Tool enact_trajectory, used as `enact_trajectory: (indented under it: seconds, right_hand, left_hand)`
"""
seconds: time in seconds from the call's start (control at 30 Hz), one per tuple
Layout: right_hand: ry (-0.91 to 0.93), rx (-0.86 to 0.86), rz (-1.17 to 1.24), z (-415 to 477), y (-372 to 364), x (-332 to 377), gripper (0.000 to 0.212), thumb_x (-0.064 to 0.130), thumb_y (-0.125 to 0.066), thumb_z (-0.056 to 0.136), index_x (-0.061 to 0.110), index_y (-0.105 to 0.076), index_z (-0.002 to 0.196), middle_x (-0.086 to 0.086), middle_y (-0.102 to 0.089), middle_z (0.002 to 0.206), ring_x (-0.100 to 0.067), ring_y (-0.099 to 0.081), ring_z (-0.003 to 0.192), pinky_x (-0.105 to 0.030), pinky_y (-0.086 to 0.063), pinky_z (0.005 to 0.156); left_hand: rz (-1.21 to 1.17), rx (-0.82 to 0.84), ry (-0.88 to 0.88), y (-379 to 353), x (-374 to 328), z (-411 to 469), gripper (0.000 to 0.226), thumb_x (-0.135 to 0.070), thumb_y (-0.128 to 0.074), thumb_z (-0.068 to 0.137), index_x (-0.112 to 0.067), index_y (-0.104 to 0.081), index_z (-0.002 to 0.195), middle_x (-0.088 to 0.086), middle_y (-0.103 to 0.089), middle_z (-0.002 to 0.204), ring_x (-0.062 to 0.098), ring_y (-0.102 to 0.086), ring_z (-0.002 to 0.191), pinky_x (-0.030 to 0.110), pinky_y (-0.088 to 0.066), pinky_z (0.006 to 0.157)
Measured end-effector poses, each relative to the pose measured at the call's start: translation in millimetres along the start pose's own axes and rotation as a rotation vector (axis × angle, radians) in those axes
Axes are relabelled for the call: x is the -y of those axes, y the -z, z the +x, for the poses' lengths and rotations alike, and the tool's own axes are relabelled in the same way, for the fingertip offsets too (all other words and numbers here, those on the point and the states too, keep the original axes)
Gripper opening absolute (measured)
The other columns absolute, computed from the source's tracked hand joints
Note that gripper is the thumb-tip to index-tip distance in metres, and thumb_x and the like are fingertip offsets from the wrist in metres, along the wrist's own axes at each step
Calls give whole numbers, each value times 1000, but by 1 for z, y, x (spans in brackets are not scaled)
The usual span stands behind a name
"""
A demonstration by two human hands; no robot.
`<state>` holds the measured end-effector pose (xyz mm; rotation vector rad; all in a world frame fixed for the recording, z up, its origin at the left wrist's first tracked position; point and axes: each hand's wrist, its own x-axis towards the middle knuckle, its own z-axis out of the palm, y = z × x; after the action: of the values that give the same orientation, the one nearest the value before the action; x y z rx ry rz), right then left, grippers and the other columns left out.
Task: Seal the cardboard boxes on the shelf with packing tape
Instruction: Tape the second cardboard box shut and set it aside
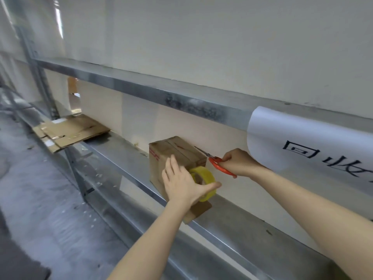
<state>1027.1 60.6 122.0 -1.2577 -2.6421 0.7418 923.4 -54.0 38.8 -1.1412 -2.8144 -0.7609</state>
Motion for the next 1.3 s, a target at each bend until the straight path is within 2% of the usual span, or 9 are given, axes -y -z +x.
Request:
enact_trajectory:
  seconds: [0.2,0.33,0.5,0.6,0.7,0.8,1.0,1.13,1.3]
  right_hand:
    - [42,16,-25,0,8,-5,46,47,-56,92,3,-64,78,-9,-53,57,-13,-49,47,-10,-35,37]
    - [43,-5,-140,2,15,-11,59,58,-55,87,2,-72,83,-6,-57,49,-13,-52,49,-18,-38,47]
    - [77,32,-203,3,22,-19,64,65,-52,83,6,-75,80,-6,-62,54,-18,-57,53,-17,-39,49]
    - [90,76,-239,2,23,-22,65,66,-51,83,7,-77,89,-8,-67,65,-16,-58,55,-17,-40,48]
    - [103,75,-264,1,24,-19,63,65,-52,83,7,-77,91,-6,-64,58,-14,-54,52,-15,-39,47]
    - [109,113,-288,1,28,-13,64,63,-53,84,3,-76,92,-8,-62,58,-17,-52,52,-13,-37,42]
    - [121,205,-524,6,29,0,58,65,-47,85,11,-63,71,-5,-64,58,-18,-54,53,-21,-43,57]
    - [90,275,-568,11,27,1,58,70,-53,76,14,-54,61,-2,-58,50,-19,-53,49,-24,-44,60]
    - [53,305,-577,14,23,14,52,64,-56,76,15,-47,60,0,-50,51,-19,-49,50,-22,-40,55]
  left_hand:
    - [-184,-71,64,-23,-2,-19,76,-75,-64,63,-11,-61,105,1,-11,154,24,-14,136,39,-42,99]
    - [-335,-56,49,-31,-8,-28,40,-53,-62,83,-14,-70,77,-5,-6,160,19,-17,142,32,-39,100]
    - [-391,-46,84,-30,-12,-29,38,-50,-54,89,-17,-66,75,9,-19,159,26,-30,140,37,-30,110]
    - [-393,-50,90,-21,-13,-25,36,-52,-52,90,-23,-65,75,12,-29,155,22,-22,143,38,-11,119]
    - [-406,-28,116,-21,-7,-26,40,-54,-48,92,-24,-68,74,11,-31,154,19,-17,145,33,-1,119]
    - [-376,20,132,-29,3,-34,40,-56,-44,93,-30,-59,66,10,-27,156,21,-13,147,32,0,118]
    - [-450,96,138,-26,0,-28,46,-58,-50,89,-25,-61,59,8,-19,159,25,-7,148,35,-6,119]
    - [-494,66,166,-38,4,-28,42,-57,-60,82,-27,-63,53,-17,-30,153,18,-11,145,37,-12,117]
    - [-523,14,168,-44,14,-22,42,-58,-64,78,-25,-68,53,-24,-43,139,16,-18,138,35,-14,115]
